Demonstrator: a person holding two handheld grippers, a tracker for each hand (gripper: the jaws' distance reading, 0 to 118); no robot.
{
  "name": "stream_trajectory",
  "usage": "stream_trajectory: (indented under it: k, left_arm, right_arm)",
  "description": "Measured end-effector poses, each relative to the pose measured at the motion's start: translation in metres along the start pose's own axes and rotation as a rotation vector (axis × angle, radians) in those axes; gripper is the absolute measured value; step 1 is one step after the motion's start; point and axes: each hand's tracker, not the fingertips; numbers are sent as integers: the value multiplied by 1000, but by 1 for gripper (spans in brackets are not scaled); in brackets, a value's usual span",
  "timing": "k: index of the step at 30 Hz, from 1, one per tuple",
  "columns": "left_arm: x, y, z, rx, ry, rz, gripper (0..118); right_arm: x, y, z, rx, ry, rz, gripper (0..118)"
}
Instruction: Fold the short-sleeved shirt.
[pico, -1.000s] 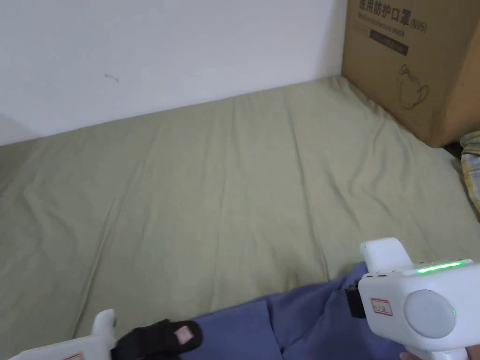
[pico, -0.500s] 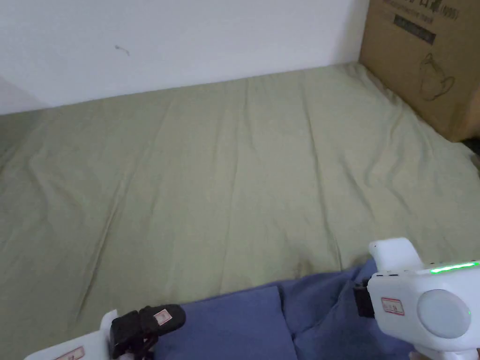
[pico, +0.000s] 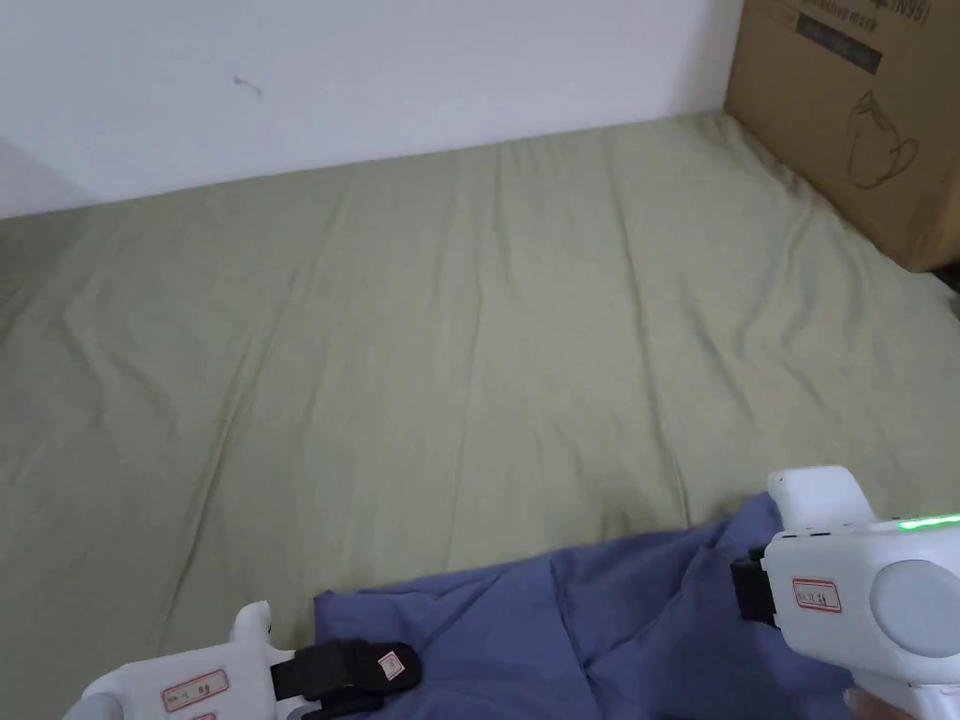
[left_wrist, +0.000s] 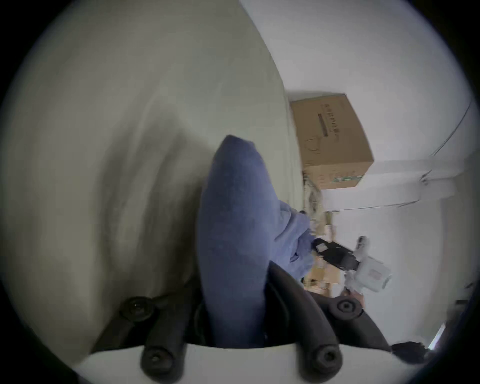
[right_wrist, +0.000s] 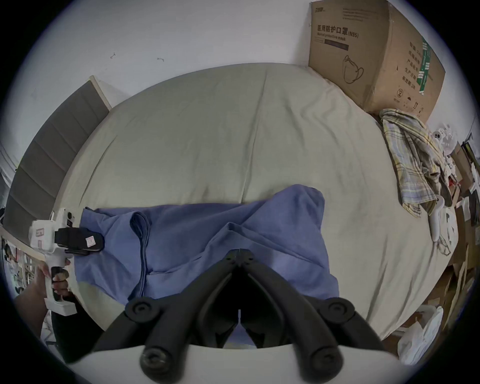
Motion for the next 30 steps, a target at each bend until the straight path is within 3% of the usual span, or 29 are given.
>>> stream_trajectory:
  k: [3,7,9,10,14,17,25,26,30]
  left_arm:
    - [45,-6,32,37,173,-137,7]
    - [95,-16,77,87,728,-515,7]
    - [103,-22,88,100,950,-586,7]
    - [104,-22,93,111,991,-592,7]
    - [117,-23,102,140,847,-442,7]
    - [138,-22,89,143,710,-411,8]
    - [180,-23,-12,-37,360,-285,11]
    - [182,-23,-27,-63,345,-280,16]
    - [182,-24,-72,-126,306,-227,61]
  right_arm:
    - [-3,2,5,11,7,10,0]
    - [-7,6,10,32,27,7,0]
    - [-10,6,12,41,42,6,0]
    - [-11,6,12,44,49,8,0]
    - [-17,5,16,52,76,20,0]
    - [-17,4,18,53,82,27,0]
    - [-4,2,23,51,89,15,0]
    - [-3,2,24,52,88,14,0]
    - [3,6,22,47,90,11,0]
